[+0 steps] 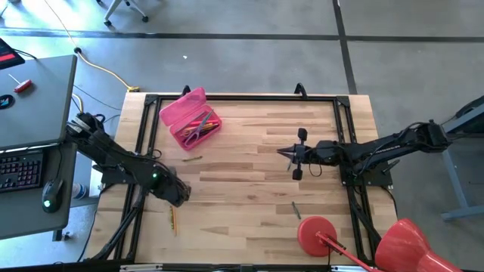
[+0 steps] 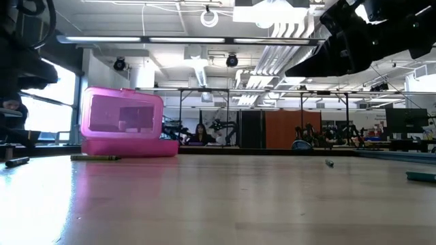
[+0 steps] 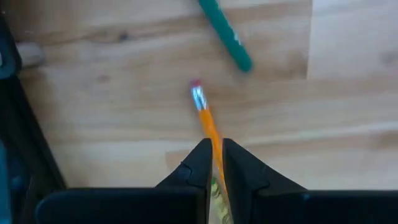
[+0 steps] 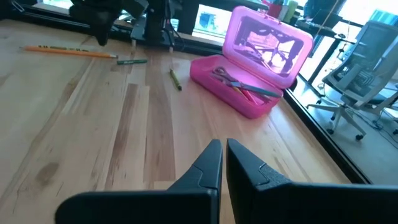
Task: Pick & place school supplies into a supply box
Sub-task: Put the top green crayon into the supply box
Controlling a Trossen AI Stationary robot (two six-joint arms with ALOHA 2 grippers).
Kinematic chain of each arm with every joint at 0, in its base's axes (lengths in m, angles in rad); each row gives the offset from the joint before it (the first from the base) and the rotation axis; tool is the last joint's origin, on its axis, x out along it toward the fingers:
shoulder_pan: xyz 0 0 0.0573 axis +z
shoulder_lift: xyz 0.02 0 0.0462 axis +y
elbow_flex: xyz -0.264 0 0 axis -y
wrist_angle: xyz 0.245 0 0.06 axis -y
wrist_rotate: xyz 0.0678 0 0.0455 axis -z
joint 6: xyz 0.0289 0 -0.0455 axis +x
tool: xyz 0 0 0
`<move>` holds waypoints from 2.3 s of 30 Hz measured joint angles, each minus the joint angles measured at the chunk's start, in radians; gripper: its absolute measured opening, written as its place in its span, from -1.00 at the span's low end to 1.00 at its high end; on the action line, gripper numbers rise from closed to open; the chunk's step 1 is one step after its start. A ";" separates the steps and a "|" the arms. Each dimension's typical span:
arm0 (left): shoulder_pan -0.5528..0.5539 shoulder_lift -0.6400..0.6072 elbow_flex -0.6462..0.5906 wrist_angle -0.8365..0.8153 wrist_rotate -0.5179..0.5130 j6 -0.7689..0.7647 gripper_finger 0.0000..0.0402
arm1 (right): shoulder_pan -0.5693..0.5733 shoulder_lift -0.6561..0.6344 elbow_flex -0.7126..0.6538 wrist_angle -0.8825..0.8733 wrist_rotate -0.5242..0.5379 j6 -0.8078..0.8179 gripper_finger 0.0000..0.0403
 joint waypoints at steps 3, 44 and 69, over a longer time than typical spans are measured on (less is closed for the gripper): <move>0.000 0.001 -0.014 0.015 0.007 -0.064 -0.67 | 0.000 0.000 0.000 0.015 -0.001 -0.021 -1.00; -0.006 0.011 -0.014 0.034 0.114 -0.059 -0.21 | 0.000 0.000 0.000 0.062 -0.002 -0.080 -1.00; 0.084 0.025 -0.014 -0.104 -0.601 0.187 -0.34 | -0.003 0.043 0.002 0.269 -0.082 -0.152 -0.99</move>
